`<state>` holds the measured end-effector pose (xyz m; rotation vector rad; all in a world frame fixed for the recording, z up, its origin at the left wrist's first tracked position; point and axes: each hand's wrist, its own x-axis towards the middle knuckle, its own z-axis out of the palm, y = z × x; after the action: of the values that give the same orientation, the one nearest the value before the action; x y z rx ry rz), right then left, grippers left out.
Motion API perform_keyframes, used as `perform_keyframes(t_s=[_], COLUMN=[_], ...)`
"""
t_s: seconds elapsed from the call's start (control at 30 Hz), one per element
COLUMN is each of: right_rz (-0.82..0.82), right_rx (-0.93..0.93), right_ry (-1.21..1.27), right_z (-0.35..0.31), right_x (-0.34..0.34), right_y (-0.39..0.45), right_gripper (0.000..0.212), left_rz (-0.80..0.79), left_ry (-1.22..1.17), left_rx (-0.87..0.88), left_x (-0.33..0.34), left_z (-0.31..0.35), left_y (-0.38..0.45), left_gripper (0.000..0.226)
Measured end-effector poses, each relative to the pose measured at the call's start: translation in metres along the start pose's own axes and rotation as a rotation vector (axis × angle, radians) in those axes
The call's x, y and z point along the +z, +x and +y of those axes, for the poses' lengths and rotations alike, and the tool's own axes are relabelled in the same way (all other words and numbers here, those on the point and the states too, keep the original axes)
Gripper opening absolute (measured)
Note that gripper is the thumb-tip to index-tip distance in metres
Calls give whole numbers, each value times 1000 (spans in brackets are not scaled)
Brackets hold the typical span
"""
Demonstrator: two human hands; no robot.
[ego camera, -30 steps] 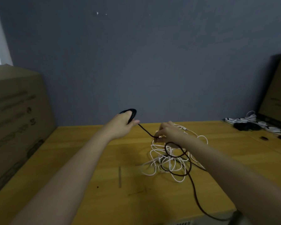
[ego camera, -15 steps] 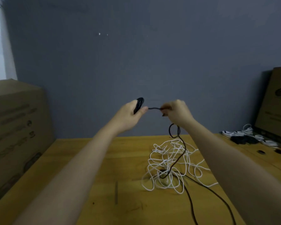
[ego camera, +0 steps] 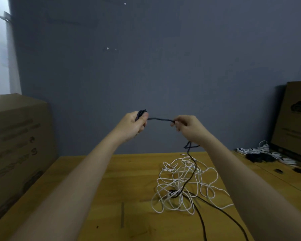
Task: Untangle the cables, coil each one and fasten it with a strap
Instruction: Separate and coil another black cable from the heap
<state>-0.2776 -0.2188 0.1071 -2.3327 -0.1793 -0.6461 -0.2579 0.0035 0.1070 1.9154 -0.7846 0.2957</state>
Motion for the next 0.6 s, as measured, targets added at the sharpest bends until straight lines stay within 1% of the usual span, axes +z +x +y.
perform_keyframes(t_s=[0.03,0.07,0.1,0.13,0.2,0.23,0.3,0.37,0.43,0.5,0.57,0.6], right_rz=[46,123,231,345,541,603,637,566,436,274,88,38], right_rx=[-83,-146,-186,-213,-232,-218,-147,-29,50,46,-3,-30], right_ry=[-258,-408,-436,-386,-221,-137,39,137,90,-39,-148,-137], right_z=[0,0,-3,-6,-11,-14,-17,-14,-4,16,34,42], right_x=[-1,0,0,1,7,12,26,47,67,85,104,115], right_y=[2,4,5,5,7,8,10,10,7,0,-12,-20], right_gripper=[25,23,20,17,28,32,38,45,55,58,51,45], left_rz=[-22,-45,-65,-85,-142,-181,-260,-293,-276,-224,-142,-92], left_ry=[7,-13,-60,-115,-187,-199,-199,-209,-292,-442,-567,-611], left_rx=[-14,-24,-34,-43,-68,-86,-109,-115,-121,-136,-152,-159], left_x=[2,5,7,8,12,14,21,28,31,29,27,27], left_z=[-2,-3,-5,-6,-7,-8,-12,-20,-30,-41,-51,-56], left_y=[-2,-4,-7,-8,-13,-15,-21,-28,-36,-43,-48,-49], left_gripper=[36,36,36,36,38,39,41,41,38,37,37,38])
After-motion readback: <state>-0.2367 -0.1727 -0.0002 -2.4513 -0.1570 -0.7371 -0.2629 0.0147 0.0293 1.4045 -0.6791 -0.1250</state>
